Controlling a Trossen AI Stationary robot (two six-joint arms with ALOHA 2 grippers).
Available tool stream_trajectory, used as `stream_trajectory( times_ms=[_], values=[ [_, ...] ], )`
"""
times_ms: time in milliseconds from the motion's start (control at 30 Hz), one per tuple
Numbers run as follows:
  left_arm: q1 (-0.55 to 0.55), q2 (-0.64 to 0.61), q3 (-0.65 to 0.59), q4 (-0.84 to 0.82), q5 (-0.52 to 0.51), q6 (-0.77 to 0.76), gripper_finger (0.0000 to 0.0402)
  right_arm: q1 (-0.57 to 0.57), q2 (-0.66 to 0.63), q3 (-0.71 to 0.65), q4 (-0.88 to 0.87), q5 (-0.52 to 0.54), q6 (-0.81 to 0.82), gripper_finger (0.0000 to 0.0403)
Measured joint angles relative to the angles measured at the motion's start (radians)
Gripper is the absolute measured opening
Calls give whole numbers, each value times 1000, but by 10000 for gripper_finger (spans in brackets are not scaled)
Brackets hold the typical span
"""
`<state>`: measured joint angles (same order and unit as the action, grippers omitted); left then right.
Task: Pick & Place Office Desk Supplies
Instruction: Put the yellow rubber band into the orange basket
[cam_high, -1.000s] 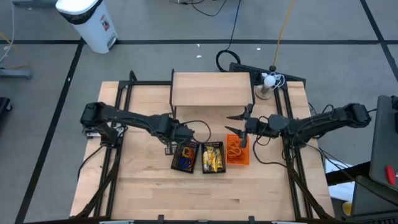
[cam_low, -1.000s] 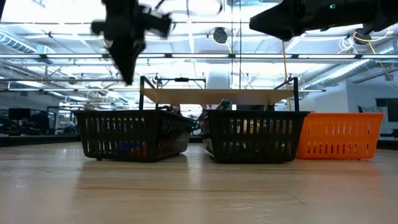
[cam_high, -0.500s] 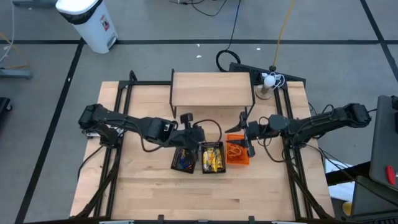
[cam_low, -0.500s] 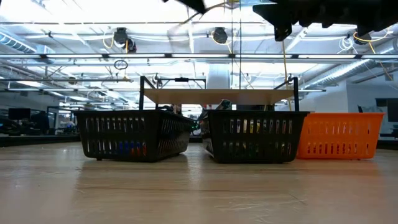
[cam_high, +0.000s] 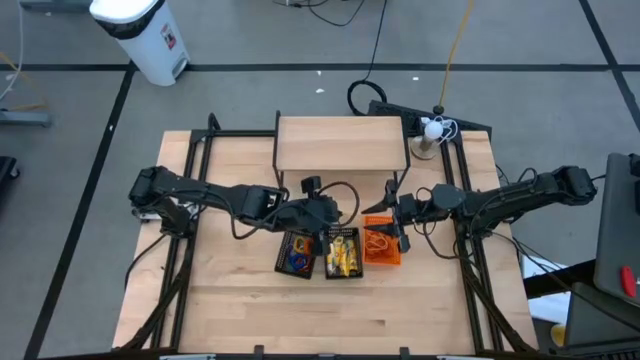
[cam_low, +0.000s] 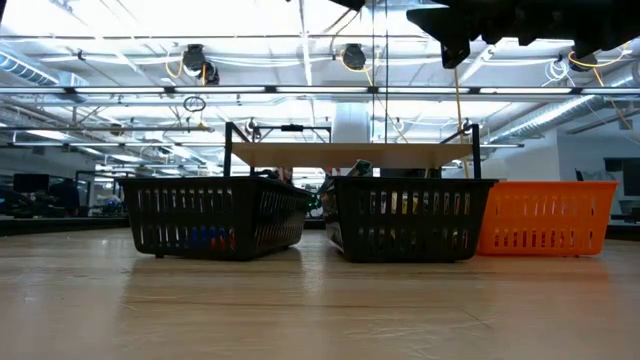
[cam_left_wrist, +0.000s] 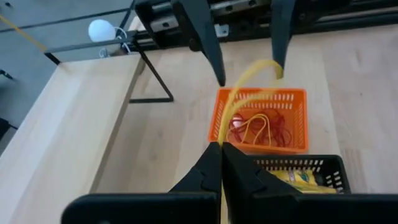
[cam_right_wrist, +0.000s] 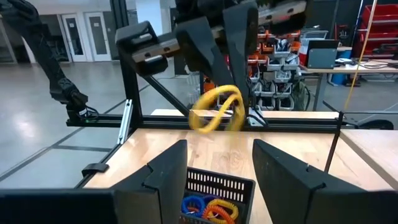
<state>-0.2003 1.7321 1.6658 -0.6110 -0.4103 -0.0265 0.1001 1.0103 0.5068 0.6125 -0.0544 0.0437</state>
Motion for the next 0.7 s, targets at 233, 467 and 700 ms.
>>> stream_trajectory(
  times_ms=[233,467,700],
  values=[
    [28,43,0,45,30,2,0,0,0,0,12,0,-2,171],
    [39,80,-1,72,55,32,0,0,0,-1,10,4,-1,171],
    [39,71,-1,114,55,52,0,-3,0,-1,-18,17,19,148]
  ],
)
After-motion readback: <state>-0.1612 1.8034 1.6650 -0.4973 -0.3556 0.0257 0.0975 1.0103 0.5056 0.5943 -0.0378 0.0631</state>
